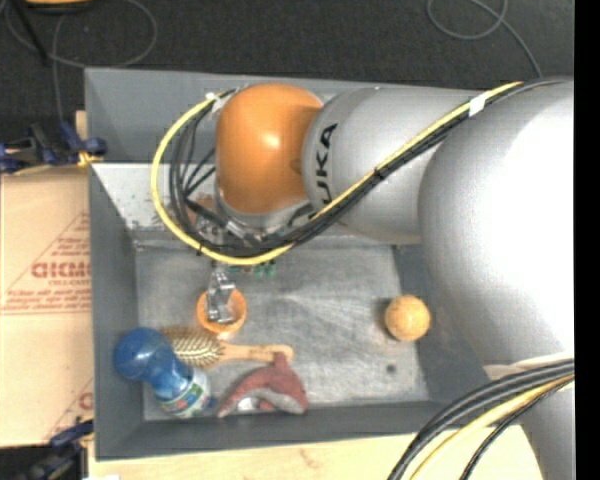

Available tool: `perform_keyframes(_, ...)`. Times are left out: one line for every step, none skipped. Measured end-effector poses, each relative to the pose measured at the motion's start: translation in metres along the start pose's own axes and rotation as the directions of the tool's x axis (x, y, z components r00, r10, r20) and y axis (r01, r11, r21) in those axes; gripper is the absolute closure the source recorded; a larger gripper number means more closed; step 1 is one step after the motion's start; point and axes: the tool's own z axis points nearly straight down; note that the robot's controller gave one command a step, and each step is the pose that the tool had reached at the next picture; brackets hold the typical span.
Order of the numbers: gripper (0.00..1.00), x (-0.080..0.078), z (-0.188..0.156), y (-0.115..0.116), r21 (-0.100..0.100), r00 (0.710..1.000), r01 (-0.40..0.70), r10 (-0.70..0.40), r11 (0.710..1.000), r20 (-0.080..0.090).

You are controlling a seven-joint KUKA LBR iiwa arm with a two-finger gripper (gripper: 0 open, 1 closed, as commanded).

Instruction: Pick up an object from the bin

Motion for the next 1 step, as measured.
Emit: perform_keyframes(0.0, 0.0273, 0.0231, 0.0021, -0.001, 1.0, -0.007, 0.007, 1.0, -0.015)
